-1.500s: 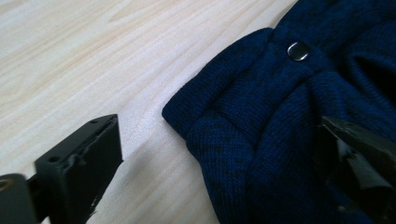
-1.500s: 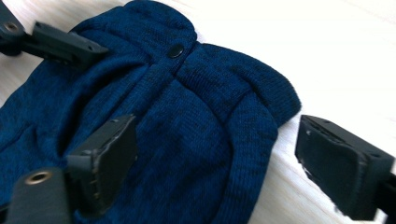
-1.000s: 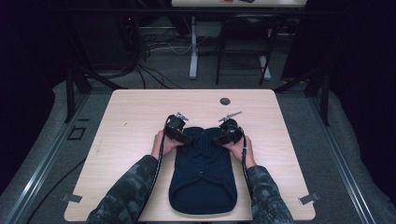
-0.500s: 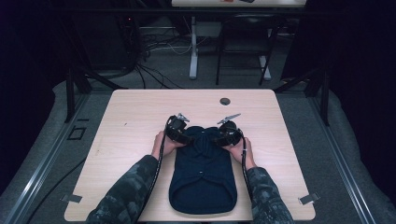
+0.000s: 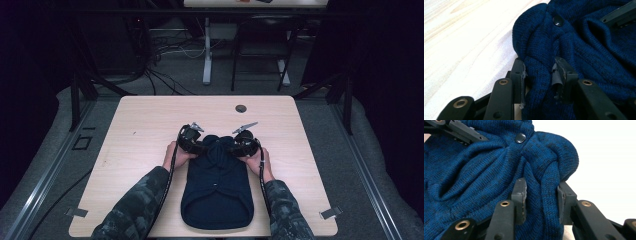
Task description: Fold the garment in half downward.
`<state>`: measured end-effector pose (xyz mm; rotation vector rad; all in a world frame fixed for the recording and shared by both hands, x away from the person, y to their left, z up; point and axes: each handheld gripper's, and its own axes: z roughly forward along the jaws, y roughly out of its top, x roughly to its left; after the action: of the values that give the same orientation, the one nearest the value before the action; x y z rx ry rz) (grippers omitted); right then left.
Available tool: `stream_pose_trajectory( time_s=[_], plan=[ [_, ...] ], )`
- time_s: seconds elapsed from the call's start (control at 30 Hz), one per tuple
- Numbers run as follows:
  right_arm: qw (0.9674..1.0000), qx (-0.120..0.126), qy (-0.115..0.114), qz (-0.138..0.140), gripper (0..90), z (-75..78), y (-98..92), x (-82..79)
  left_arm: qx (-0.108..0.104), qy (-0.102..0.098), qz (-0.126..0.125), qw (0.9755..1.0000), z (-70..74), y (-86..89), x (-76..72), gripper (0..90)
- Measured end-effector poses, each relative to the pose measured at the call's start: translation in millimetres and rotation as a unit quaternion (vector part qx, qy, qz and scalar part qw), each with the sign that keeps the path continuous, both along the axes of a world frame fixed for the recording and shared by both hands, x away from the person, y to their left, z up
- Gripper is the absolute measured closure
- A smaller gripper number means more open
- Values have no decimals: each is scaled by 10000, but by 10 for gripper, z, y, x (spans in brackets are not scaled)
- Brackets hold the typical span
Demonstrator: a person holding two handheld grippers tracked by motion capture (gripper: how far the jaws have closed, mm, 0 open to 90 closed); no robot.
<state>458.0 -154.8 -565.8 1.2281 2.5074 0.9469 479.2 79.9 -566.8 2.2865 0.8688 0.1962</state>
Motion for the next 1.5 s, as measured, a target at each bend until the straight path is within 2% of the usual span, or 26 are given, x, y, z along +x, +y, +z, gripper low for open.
stream_pose_trajectory(
  time_s=[0.1,0.23,0.3,0.37,0.47,0.67,0.87,1.17,1.5],
  plan=[
    [10000,-10,-70,-5,653,35,-5,-30,8,-29,-8,10000,25,8,-12,645],
    [9995,45,-316,23,656,92,-9,-89,-48,-34,-52,10000,75,31,-29,638],
    [9993,11,-357,68,656,112,-16,-103,-56,-34,-66,10000,96,36,-39,638],
    [9983,-73,-551,153,658,169,-16,-164,-81,-25,-111,9999,150,51,-62,638],
    [9972,-107,-710,211,658,218,-16,-217,-112,4,-134,9998,206,62,-89,637],
    [9948,-101,-963,303,659,324,-36,-334,-214,-109,-258,9994,310,98,-156,649],
    [9936,-35,-1064,373,657,409,-74,-404,-246,-309,-411,9984,403,99,-243,672],
    [9933,131,-1068,432,653,484,-139,-472,-234,-542,-546,9968,508,91,-335,676],
    [9930,149,-1054,514,640,541,-183,-540,-227,-812,-721,9938,590,79,-432,681]
  ],
)
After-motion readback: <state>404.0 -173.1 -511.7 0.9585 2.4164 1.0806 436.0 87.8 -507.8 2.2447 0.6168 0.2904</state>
